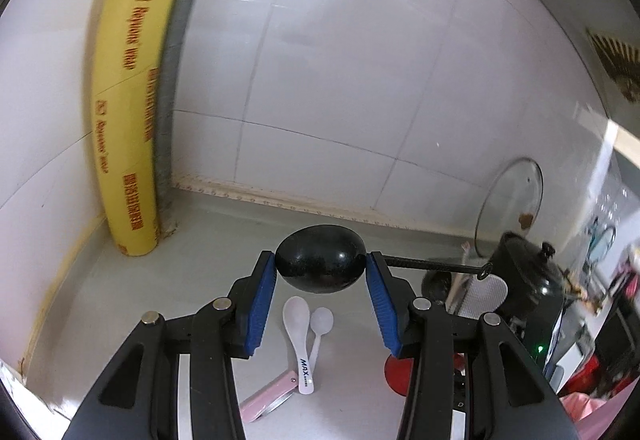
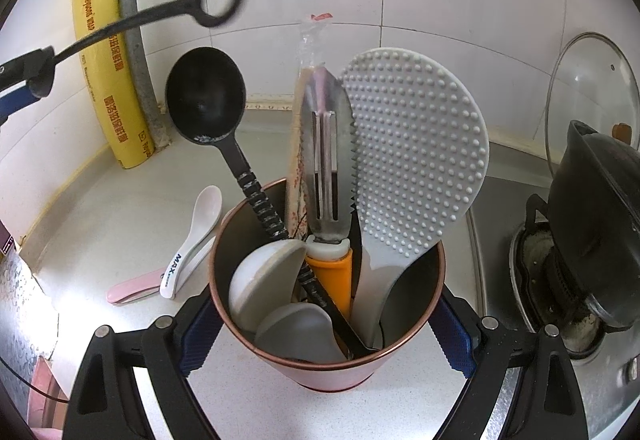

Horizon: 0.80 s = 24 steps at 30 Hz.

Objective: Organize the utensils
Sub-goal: 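Carry the black scoop to the red holder and lower its handle in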

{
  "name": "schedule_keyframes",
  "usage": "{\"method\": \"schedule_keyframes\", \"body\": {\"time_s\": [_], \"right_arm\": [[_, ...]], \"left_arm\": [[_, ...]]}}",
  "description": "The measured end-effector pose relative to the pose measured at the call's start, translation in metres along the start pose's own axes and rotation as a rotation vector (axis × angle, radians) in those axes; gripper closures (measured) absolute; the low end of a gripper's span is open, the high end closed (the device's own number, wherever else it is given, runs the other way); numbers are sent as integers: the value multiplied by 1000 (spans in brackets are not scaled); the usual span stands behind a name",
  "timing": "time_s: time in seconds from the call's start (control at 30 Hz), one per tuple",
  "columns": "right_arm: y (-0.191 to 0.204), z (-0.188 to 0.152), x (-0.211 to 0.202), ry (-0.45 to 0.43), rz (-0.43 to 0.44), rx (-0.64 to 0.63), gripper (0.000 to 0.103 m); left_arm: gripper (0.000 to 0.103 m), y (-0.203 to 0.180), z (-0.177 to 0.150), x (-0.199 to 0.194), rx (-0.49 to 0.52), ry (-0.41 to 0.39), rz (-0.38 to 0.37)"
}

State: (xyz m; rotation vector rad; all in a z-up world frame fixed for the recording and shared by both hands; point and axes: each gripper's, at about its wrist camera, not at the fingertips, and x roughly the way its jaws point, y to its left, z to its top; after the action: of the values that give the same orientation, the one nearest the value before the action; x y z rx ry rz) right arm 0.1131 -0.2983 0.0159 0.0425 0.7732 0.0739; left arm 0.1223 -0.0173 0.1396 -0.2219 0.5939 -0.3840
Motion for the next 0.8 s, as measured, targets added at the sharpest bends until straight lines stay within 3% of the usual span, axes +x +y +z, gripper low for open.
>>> {"method": "schedule_keyframes", "body": {"time_s": [0.43,0.8], "right_arm": [[-2,-1,-4,-2,-6,6,10],[-3,-2,-6,-4,-6,6,10]], "left_arm": [[55,-35,-5,13,163,33,49],[55,-60,-8,17,313,33,136]]}}
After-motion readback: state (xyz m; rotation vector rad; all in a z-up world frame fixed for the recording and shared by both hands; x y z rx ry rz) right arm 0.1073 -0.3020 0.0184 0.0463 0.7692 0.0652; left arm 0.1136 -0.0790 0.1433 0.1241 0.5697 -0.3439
